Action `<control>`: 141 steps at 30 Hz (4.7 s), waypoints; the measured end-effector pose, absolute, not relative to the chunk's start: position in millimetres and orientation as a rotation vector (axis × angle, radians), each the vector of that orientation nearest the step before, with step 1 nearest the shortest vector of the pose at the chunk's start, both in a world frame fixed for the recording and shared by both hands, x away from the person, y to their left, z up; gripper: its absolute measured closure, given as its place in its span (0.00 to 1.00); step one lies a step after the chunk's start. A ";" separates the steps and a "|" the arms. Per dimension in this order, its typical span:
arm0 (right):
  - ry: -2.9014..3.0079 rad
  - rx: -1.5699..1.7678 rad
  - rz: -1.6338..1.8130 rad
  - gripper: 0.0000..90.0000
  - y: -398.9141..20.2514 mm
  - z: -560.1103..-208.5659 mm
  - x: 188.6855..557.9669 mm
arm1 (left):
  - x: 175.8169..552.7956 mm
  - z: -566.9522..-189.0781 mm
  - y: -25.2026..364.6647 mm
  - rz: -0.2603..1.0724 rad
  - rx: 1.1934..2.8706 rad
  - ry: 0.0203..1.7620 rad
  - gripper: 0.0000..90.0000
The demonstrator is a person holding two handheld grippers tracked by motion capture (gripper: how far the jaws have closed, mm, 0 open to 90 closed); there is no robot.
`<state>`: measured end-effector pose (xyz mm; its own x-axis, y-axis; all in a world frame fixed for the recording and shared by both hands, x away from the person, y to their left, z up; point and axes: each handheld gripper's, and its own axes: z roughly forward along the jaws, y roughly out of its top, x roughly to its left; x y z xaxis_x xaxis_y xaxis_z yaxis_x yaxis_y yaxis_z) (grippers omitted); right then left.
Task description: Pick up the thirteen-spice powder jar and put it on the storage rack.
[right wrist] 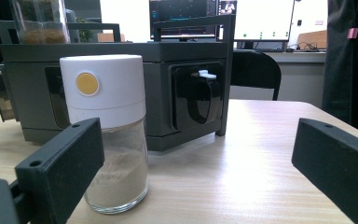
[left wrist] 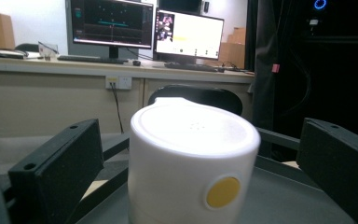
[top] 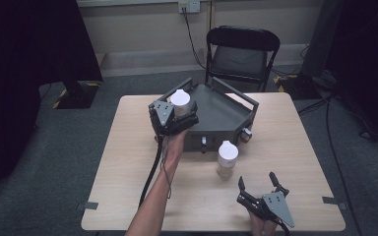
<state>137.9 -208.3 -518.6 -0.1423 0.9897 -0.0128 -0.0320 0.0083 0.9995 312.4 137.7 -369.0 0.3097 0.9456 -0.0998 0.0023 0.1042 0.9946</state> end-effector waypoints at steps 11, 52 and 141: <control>1.292 1.109 1.316 0.01 -207.5 -518.6 137.8 | 298.7 -381.5 145.2 0.919 1.239 0.967 0.00; 1.284 1.116 1.308 0.01 -205.5 -518.5 137.7 | 219.4 -426.9 168.5 0.963 1.209 0.966 0.00; 1.280 1.118 1.305 0.01 -204.5 -518.6 137.5 | 164.7 -521.9 185.8 1.057 1.271 1.043 0.00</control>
<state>137.5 -204.5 -518.6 -0.1214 0.9925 -0.0125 -0.0314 0.0088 0.9995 164.7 185.8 -521.9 0.2063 0.9784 -0.0114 -0.0247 0.0168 0.9996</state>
